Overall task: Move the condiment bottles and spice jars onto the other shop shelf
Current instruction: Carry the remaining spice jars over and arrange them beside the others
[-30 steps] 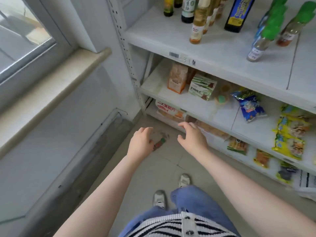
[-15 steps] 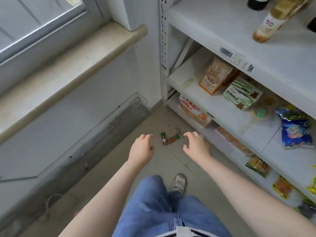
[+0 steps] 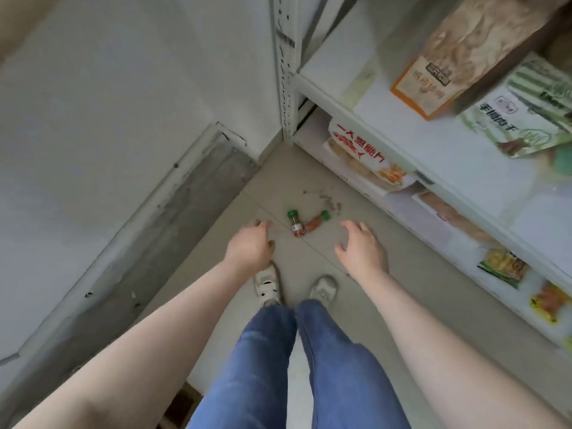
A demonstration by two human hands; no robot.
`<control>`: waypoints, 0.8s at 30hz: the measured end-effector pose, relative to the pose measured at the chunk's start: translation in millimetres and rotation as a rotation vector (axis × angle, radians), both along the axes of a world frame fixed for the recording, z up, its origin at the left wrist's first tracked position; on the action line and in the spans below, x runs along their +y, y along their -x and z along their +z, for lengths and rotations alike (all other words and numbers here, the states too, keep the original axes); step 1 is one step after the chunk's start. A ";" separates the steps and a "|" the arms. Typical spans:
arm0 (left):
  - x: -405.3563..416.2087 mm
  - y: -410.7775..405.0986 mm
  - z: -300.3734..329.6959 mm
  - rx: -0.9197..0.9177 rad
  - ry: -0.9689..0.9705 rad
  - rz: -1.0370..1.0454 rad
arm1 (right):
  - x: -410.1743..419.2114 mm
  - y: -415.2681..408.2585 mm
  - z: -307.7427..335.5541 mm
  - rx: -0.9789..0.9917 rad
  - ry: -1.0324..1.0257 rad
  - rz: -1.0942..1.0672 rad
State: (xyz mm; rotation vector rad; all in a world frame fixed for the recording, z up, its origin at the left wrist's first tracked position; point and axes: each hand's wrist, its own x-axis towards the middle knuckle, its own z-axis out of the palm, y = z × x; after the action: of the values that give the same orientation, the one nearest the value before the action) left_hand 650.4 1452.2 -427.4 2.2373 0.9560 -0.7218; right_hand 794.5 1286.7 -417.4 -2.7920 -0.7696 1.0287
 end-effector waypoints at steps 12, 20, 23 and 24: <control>13.2 -36.7 -315.2 0.135 0.108 0.164 | 12.5 -22.8 -316.5 0.094 0.056 -0.119; -16.3 -55.8 -455.9 0.155 0.229 0.411 | 7.1 -17.5 -461.9 0.199 0.071 -0.316; -28.5 -61.2 -482.5 0.151 0.249 0.495 | 11.1 -19.0 -486.2 0.210 0.050 -0.383; -31.8 -62.4 -488.0 0.139 0.244 0.529 | 13.0 -19.7 -491.9 0.209 0.035 -0.421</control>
State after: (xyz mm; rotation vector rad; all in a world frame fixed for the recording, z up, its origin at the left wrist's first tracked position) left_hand 712.8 1420.3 -915.4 1.6364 1.3724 -0.7054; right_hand 814.1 1299.7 -909.3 -2.6427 -0.1310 1.2224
